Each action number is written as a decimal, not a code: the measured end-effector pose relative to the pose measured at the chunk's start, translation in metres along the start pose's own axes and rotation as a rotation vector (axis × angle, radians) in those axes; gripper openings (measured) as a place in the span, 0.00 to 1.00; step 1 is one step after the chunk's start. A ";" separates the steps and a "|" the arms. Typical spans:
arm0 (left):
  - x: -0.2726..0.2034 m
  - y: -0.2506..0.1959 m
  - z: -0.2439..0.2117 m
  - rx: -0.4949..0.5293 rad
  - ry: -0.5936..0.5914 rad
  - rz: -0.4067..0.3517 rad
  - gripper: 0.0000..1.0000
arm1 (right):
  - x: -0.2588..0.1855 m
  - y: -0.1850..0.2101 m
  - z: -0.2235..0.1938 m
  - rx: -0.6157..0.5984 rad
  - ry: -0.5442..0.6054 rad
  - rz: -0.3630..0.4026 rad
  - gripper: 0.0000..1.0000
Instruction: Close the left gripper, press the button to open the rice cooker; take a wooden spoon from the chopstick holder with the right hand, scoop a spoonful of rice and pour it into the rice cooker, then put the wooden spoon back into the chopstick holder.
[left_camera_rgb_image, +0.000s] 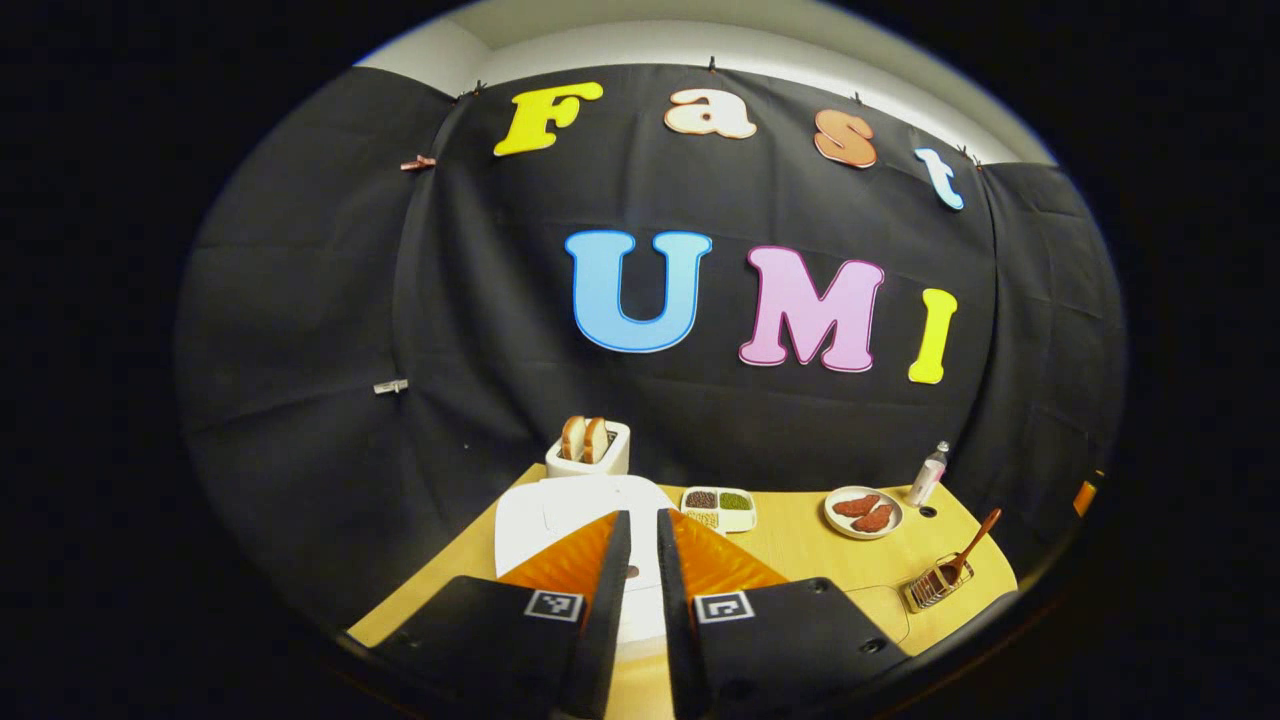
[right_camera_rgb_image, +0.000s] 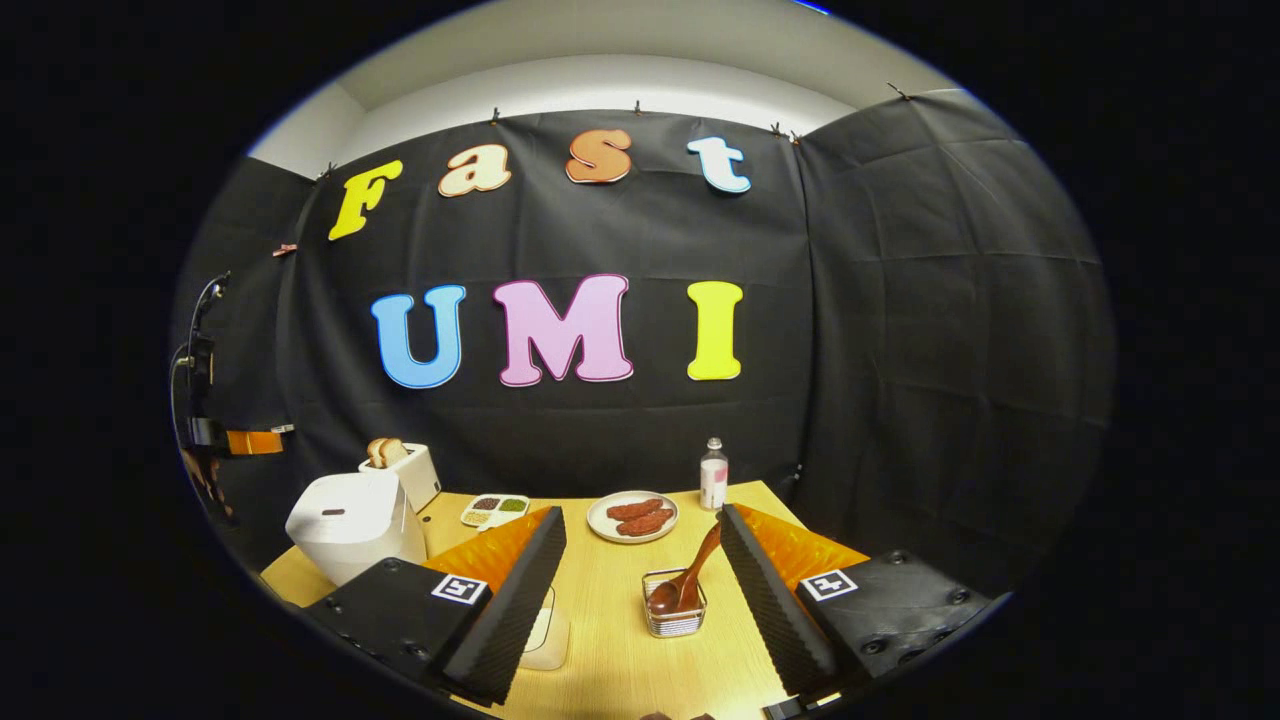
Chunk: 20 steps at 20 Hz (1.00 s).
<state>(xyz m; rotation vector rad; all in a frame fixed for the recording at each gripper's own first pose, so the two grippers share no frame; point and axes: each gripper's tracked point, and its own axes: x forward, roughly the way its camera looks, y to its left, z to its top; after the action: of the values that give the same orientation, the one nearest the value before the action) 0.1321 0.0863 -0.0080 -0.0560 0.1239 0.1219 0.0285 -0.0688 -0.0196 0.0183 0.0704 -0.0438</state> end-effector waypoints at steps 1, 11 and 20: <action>0.008 0.002 -0.007 -0.010 0.027 0.011 0.20 | -0.001 -0.003 0.000 0.008 0.004 -0.008 0.98; 0.087 0.003 -0.059 -0.157 0.183 -0.083 0.06 | -0.017 -0.029 -0.009 0.026 0.034 -0.067 0.98; 0.115 0.036 -0.111 -0.161 0.284 -0.006 0.06 | -0.021 -0.031 -0.033 0.110 0.136 -0.064 0.98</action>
<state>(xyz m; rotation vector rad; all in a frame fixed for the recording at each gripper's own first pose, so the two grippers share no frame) 0.2273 0.1284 -0.1341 -0.2343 0.3976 0.1175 0.0043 -0.0987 -0.0520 0.1295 0.2044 -0.1108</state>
